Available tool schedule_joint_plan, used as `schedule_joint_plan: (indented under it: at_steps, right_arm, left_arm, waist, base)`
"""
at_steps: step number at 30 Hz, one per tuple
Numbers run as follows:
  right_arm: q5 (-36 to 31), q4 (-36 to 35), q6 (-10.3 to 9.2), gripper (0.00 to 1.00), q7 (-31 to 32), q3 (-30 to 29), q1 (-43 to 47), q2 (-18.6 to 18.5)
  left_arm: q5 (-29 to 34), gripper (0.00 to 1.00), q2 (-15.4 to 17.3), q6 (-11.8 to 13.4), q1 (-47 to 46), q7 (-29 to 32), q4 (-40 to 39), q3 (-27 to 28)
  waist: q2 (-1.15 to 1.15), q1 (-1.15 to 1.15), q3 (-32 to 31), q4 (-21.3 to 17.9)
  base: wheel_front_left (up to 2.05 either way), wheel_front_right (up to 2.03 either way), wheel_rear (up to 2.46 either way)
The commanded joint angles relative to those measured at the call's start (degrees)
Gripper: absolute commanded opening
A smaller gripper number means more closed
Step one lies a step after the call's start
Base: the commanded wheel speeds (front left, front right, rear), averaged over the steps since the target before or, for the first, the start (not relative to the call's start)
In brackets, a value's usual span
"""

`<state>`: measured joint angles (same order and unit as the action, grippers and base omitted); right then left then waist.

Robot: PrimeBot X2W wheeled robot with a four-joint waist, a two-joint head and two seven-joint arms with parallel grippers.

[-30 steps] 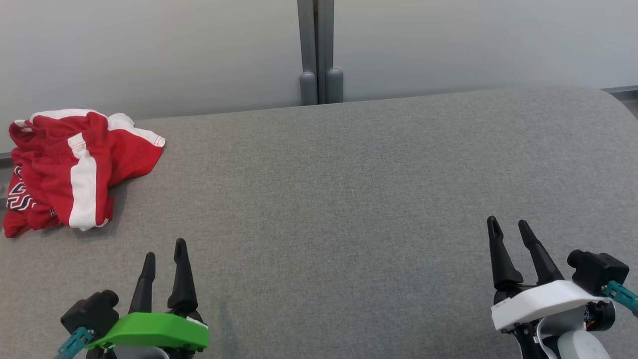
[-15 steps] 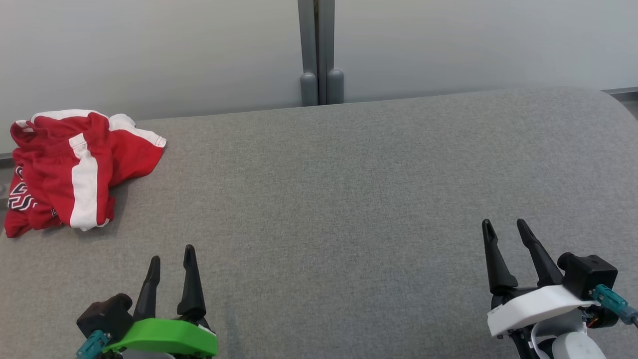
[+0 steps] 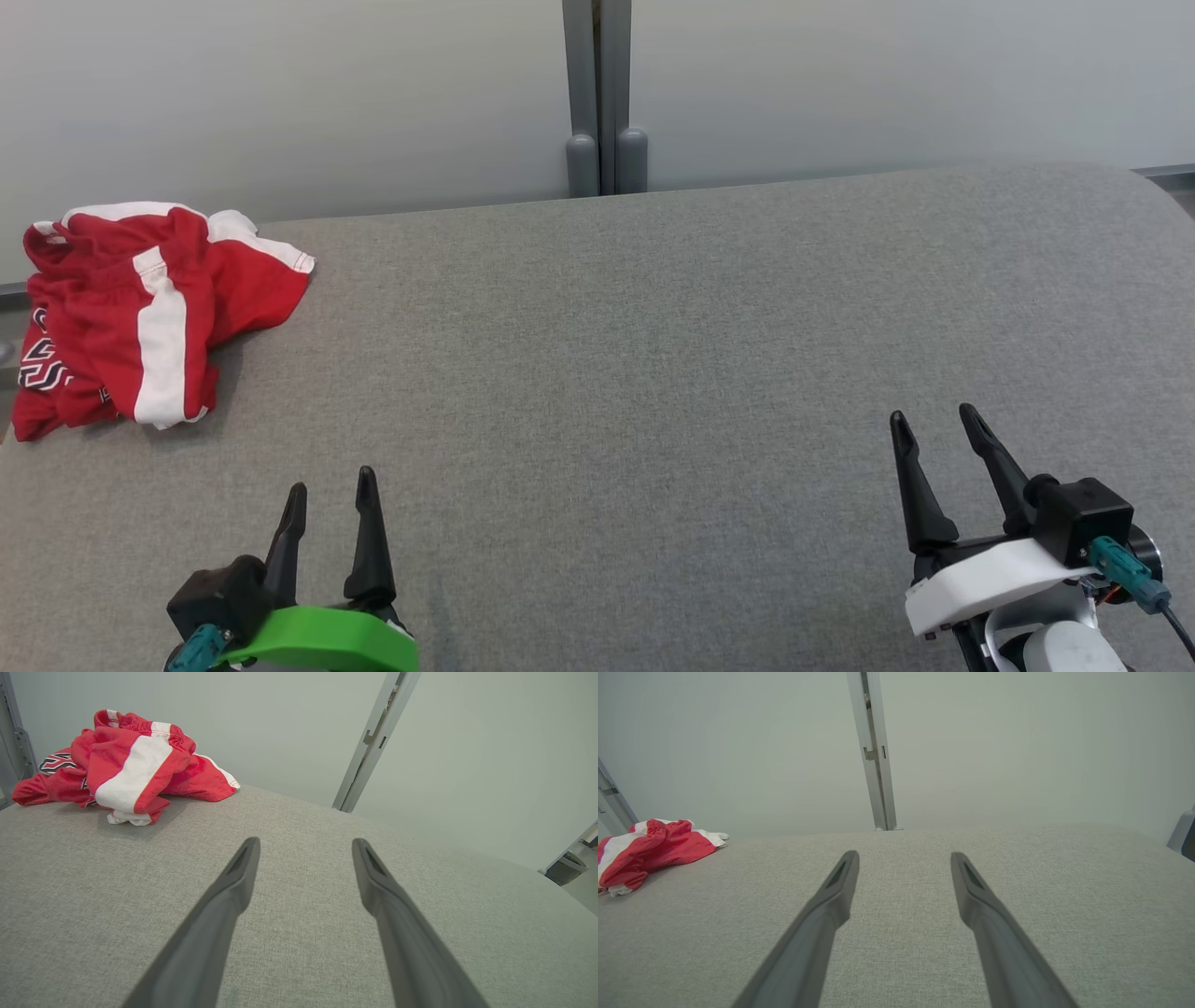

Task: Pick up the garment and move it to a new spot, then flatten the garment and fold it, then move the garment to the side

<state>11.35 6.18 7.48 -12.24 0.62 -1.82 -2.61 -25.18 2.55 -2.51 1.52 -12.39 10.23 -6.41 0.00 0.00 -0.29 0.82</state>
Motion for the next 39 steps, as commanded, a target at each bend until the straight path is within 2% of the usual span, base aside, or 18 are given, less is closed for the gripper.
schedule_joint_plan:
  at_steps: [1,24,39]
  right_arm:
    - [-1.3,-0.5,0.02,1.00,-0.7,0.0,0.4,-0.3]
    - [-10.1,-0.7,0.02,1.00,-3.0,0.7,0.5,-0.4]
    - [-10.0,-0.2,0.01,1.00,-3.0,0.4,0.6,-0.4]
  left_arm:
    - [0.9,1.00,0.5,0.2,0.2,-0.5,0.0,-0.1]
    - [7.4,1.00,0.5,0.5,1.0,-3.0,1.9,-1.5]
    - [6.8,1.00,0.5,0.4,0.7,-2.8,2.6,-1.5]
  waist:
    - [0.00,0.00,0.0,0.0]
    - [0.00,0.00,0.1,0.3]
    - [0.00,0.00,0.1,0.2]
  base:
    - [0.00,0.00,0.00]
    - [0.00,0.00,0.00]
    - [0.00,0.00,0.00]
